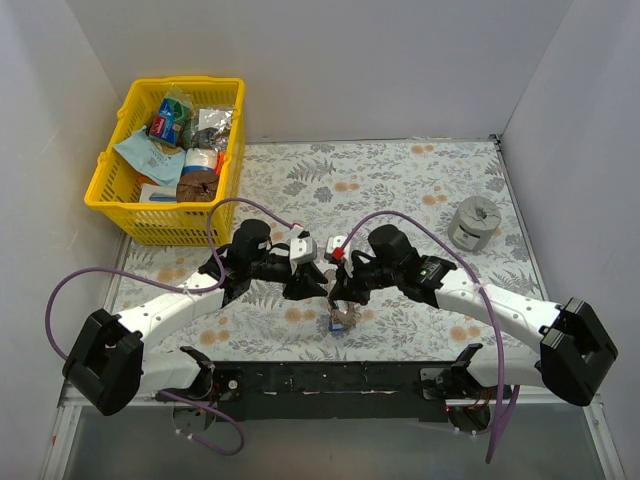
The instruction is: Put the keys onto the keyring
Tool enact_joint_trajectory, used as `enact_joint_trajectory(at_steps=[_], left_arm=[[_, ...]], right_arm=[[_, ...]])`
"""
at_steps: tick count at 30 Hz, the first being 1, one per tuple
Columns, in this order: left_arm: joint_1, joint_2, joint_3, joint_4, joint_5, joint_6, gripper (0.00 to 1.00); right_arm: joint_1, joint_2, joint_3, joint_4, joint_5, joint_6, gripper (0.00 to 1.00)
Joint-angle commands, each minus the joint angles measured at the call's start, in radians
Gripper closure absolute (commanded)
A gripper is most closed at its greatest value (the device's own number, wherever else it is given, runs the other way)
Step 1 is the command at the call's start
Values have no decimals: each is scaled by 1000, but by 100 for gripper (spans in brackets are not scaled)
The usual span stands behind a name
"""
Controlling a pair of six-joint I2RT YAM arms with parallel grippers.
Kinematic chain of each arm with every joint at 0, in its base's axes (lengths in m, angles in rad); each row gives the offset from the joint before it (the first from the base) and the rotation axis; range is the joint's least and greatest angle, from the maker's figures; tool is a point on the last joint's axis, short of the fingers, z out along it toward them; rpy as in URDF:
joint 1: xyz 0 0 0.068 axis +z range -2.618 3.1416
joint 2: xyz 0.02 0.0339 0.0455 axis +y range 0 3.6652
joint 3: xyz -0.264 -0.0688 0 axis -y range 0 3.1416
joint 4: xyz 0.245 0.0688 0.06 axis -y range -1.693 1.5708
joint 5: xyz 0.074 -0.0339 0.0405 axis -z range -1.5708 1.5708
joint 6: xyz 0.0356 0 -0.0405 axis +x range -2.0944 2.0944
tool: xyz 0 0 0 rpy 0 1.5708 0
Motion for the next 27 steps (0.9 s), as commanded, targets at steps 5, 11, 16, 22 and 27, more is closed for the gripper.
enact_joint_trajectory(at_steps=[5,11,16,22,27], left_arm=[[-2,-5,-5,56,17,-11,68],[-4,-5,-8,54,33,-11,69],[3,-45,-47,143,25,-65,68],[30,-90,-76,220,22,-103,68],[35,-76,-56,165,33,-62,69]], right_arm=[[-1,-45,-15,71,-3,-2,99],[-2,-57,-17,80,6,1,99],[-2,-60,-25,86,8,1,99],[-4,-68,-32,86,9,3,99],[-4,-70,-34,86,8,1,99]])
